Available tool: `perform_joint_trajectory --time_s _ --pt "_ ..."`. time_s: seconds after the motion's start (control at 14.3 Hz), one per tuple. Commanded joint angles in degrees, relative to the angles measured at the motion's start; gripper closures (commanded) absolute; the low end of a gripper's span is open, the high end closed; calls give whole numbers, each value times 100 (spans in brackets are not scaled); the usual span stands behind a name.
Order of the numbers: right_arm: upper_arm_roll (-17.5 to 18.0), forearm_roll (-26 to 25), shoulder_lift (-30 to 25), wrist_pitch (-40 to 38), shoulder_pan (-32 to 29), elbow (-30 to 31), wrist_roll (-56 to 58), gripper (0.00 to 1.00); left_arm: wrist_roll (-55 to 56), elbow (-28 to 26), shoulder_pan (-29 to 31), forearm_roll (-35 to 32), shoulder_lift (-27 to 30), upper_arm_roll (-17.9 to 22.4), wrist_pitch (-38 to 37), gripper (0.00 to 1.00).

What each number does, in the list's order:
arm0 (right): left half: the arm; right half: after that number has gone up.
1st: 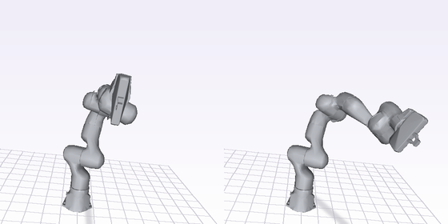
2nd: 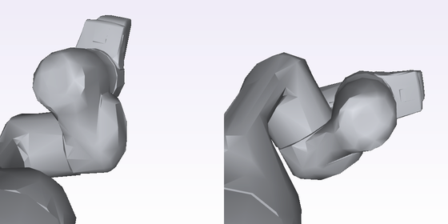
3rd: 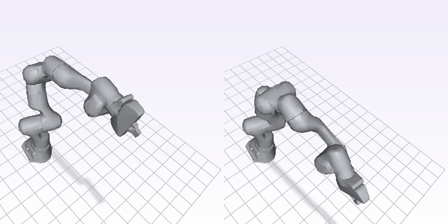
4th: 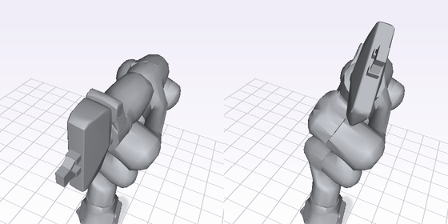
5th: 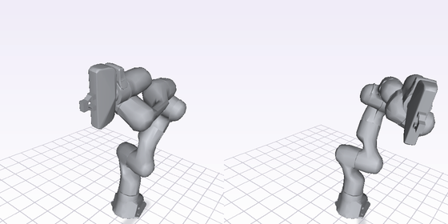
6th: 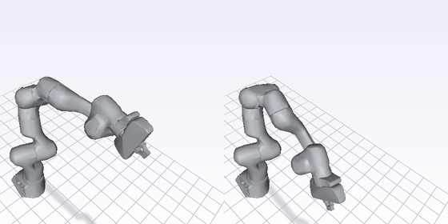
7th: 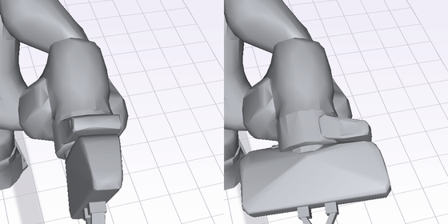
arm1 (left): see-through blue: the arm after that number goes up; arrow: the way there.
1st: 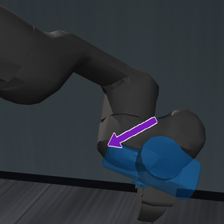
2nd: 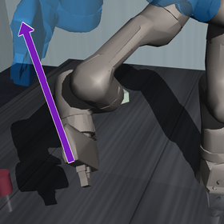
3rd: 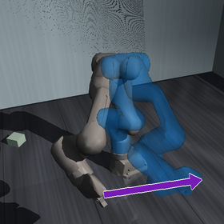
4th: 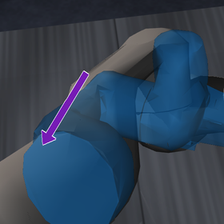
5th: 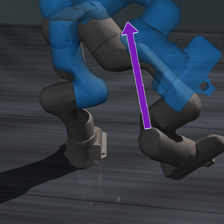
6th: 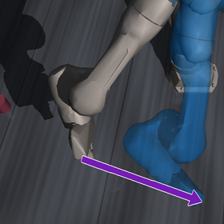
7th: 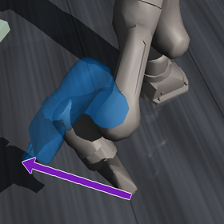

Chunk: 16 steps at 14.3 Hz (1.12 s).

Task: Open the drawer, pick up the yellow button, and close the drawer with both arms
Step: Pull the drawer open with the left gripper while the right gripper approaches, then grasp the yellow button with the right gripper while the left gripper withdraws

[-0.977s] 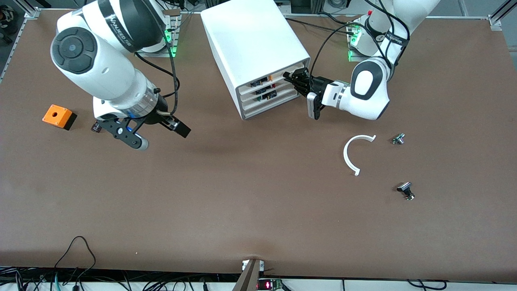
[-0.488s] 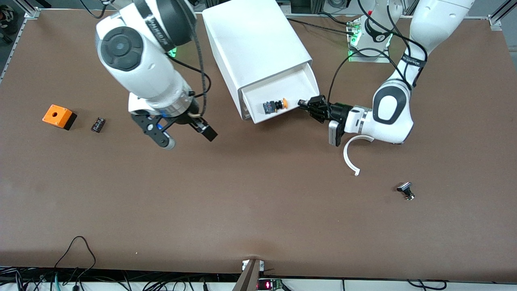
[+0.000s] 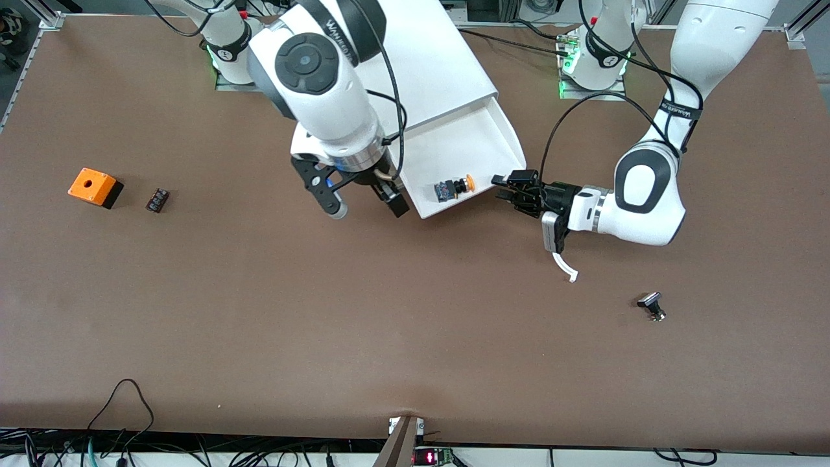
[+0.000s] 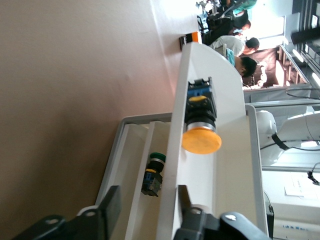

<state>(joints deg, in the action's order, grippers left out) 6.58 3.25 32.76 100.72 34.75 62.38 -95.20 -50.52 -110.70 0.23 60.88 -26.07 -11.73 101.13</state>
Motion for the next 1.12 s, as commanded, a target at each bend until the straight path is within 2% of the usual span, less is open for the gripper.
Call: perform_joint_trajectory --time_s 0.0,0.35,0.63,0.77,0.98,1.05 --pt "-52 44 248 157 268 -402 -655 1 812 336 39 -469 154 -5 -31 0" --pt "-43 44 599 843 655 -402 -1456 1 2500 1260 30 -2068 155 -13 -409 0" --pt "-52 44 890 888 805 -384 -1440 1 3599 1717 21 -3245 207 -13 -453 0" --pt "-43 44 987 897 884 -367 -1466 1 4458 1875 13 -3599 391 -22 -506 0" --pt "-43 53 1101 897 919 -349 -1466 1 5637 2209 -93 -4669 462 -127 -681 0" --pt "-43 35 1145 897 963 -349 -1466 2 5928 2236 -154 -4794 462 -128 -726 0"
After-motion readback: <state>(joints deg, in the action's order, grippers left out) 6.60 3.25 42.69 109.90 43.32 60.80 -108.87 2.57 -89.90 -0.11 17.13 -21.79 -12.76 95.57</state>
